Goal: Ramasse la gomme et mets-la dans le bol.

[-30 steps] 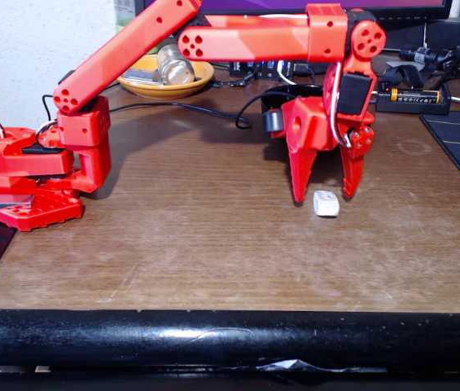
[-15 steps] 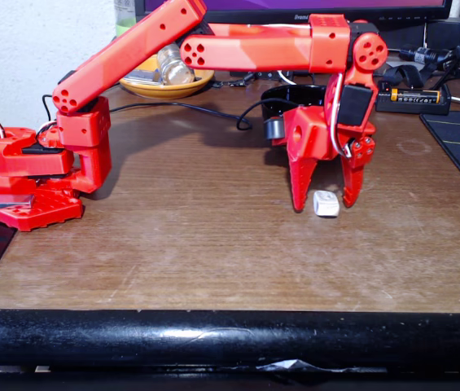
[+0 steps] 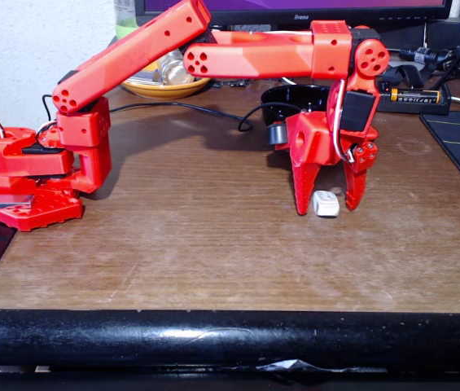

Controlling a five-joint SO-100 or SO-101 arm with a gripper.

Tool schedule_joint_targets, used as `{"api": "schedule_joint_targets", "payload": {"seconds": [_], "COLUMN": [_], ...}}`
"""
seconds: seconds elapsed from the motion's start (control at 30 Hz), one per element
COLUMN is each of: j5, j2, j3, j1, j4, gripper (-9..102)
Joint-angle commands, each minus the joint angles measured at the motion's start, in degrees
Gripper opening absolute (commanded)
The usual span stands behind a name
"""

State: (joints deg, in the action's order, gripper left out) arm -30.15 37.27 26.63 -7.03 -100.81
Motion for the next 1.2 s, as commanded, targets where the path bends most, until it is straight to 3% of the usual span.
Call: {"api": "schedule_joint_targets", "payload": {"seconds": [0.0, 0.57, 0.97, 1.1, 1.17], "j5": [0.3, 0.3, 0.9, 1.0, 0.9], "j2": [1.5, 0.5, 0.6, 0.4, 0.5], "j3": [-3.1, -4.7, -5.0, -5.0, -5.0], "j1": [0.1, -0.4, -0.9, -1.1, -1.3], "j4": [-2.1, -2.2, -2.2, -2.2, -2.2], "gripper": [29, 26, 6, -6, -6]}}
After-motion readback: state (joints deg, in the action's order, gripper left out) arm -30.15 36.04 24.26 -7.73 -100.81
